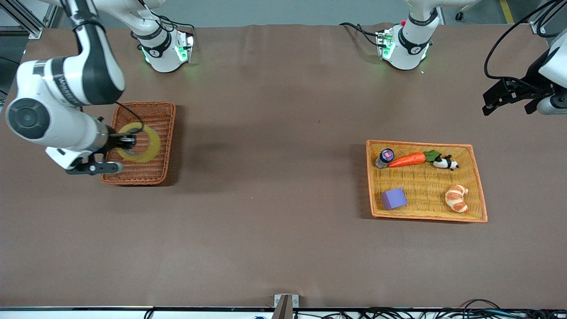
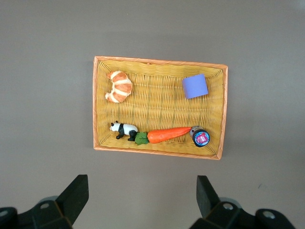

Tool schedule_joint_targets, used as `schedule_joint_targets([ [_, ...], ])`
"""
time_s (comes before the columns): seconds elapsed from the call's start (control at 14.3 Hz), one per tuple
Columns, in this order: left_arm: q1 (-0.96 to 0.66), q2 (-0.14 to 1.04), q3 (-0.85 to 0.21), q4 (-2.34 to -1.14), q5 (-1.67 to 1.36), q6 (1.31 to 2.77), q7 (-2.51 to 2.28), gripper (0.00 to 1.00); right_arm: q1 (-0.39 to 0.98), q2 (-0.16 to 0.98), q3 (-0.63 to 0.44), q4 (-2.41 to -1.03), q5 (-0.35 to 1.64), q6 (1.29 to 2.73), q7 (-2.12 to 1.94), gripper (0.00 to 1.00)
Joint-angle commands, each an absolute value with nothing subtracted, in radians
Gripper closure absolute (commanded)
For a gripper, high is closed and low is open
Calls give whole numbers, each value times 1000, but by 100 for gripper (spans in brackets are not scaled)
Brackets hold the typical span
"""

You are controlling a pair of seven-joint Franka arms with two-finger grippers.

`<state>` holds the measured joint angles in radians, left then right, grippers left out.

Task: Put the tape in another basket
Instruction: 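Carry the tape with the right gripper over the empty wicker basket, then lower the tape into the basket and open the right gripper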

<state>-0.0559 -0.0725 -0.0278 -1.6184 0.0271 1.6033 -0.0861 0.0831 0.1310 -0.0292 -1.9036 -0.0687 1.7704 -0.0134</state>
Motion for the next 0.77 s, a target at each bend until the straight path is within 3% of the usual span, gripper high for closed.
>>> schedule_joint_targets([
  [0.0, -61, -80, -20, -1625, 12, 1611, -80, 0, 89, -24, -118, -2205, -54, 1967, -164, 99],
  [0.21, -61, -74, -20, -1611, 17, 1611, -78, 0, 89, -44, -185, -2383, -54, 2164, -251, 99],
  [0.49, -61, -72, -20, -1594, 18, 1608, -78, 0, 89, -28, -199, -2575, -54, 2472, -267, 98],
  [0.7, -60, -72, -20, -1592, 18, 1601, -77, 0, 90, 37, -198, -2606, -54, 2584, -265, 97],
])
